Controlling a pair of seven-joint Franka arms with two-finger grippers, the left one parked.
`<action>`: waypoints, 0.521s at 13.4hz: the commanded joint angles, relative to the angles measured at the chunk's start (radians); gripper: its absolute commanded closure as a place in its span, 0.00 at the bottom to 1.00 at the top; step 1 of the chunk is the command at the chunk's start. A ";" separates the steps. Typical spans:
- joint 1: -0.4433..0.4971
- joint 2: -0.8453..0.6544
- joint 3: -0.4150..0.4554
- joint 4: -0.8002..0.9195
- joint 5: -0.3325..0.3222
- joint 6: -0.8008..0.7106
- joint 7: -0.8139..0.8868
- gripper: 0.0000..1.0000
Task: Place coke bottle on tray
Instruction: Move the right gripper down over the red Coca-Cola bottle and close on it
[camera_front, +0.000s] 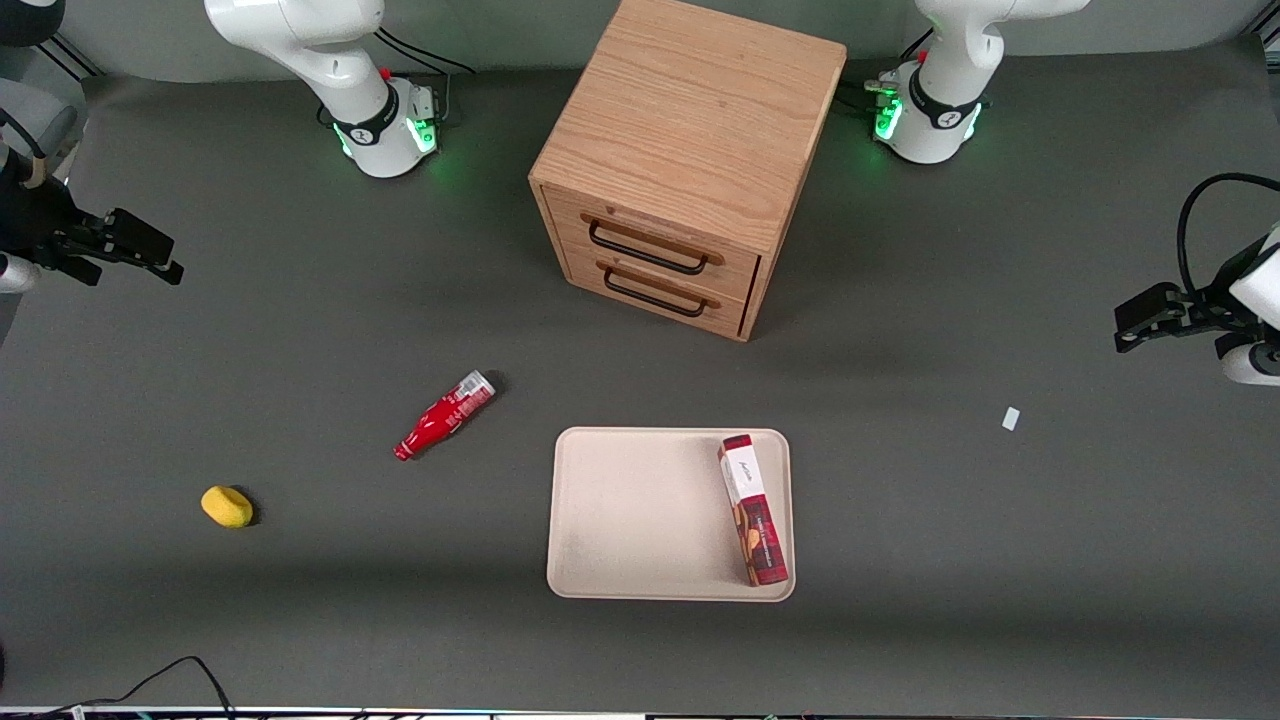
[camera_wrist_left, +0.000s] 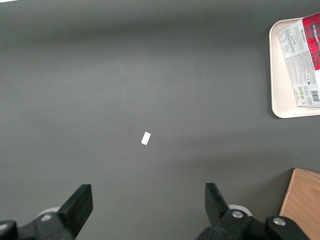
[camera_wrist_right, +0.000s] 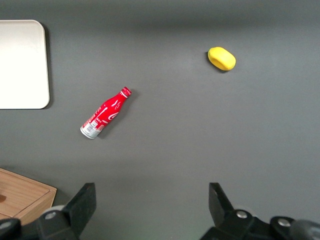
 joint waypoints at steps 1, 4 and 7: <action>0.009 0.009 0.002 0.030 -0.012 -0.023 -0.010 0.00; 0.018 0.030 0.005 0.025 -0.012 -0.023 0.045 0.00; 0.021 0.082 0.063 0.015 -0.012 0.011 0.151 0.00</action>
